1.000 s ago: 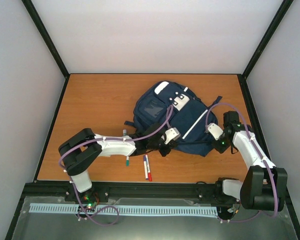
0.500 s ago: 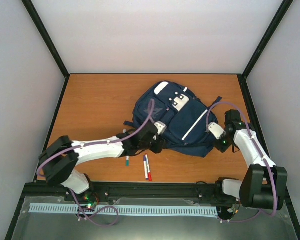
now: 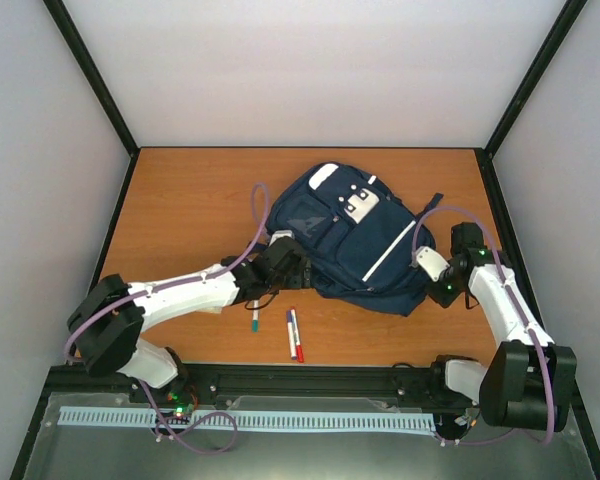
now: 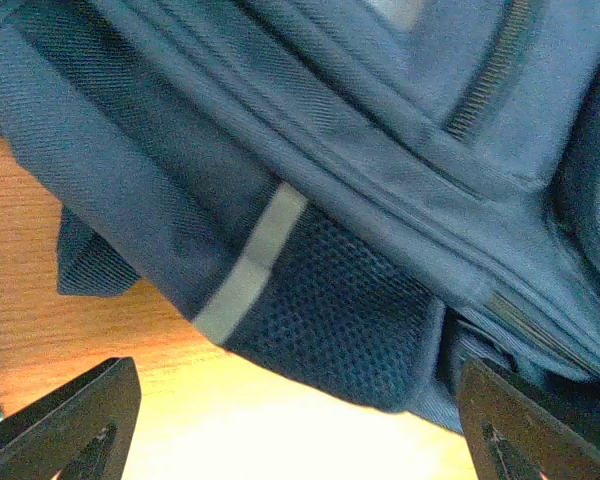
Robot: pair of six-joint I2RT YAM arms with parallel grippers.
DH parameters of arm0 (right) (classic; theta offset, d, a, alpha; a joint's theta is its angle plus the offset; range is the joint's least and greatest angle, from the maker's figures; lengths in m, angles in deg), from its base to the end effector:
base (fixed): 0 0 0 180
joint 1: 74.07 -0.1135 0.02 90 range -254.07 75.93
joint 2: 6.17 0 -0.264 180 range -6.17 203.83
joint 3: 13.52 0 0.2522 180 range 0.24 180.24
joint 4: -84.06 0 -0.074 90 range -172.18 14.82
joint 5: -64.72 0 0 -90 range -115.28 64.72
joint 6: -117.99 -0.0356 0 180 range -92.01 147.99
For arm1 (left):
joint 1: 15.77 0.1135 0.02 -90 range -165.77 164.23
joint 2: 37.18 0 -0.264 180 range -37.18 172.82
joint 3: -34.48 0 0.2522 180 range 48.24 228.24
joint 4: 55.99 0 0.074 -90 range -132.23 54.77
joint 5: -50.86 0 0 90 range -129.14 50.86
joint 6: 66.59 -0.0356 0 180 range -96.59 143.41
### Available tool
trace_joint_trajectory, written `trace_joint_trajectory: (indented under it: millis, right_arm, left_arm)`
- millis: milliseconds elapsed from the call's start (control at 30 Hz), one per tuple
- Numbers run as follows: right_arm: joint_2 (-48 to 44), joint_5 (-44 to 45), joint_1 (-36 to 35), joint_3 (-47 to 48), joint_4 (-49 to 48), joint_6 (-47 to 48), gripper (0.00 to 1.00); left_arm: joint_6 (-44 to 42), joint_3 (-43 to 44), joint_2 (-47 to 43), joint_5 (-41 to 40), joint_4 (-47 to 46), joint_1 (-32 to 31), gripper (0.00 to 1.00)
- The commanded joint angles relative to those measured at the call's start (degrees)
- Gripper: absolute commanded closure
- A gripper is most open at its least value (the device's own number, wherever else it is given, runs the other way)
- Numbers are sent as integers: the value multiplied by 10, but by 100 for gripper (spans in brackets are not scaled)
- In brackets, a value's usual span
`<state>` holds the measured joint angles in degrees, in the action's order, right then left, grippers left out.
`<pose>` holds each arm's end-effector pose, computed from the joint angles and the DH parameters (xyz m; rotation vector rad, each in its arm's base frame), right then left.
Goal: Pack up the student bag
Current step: Zip the student bag at the center of the board.
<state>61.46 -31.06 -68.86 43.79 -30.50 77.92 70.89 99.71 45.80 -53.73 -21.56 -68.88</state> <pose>0.1941 -0.0141 0.2064 -1.1104 2.6517 -0.0376 0.1839 -0.2301 0.2130 0.0132 2.4960 -0.4533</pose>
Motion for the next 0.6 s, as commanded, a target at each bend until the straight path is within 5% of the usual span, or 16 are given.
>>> trace_joint_trajectory:
  millis: [0, 233, 367, 567]
  right_arm:
    - [-35, -19, -9, -21, 38, 18, 97]
    - [-62, -37, -93, -38, 45, -23, 97]
    - [-42, -6, -198, -38, 31, -69, 97]
    - [34, -23, -319, 23, 34, -128, 97]
  left_arm:
    - [15, 27, 21, -10, 0, 18, 11]
    - [-53, 70, 84, 36, -78, 86, 12]
    - [-144, 94, 114, 56, -166, 120, 14]
    - [-221, 120, 124, 90, -169, 133, 20]
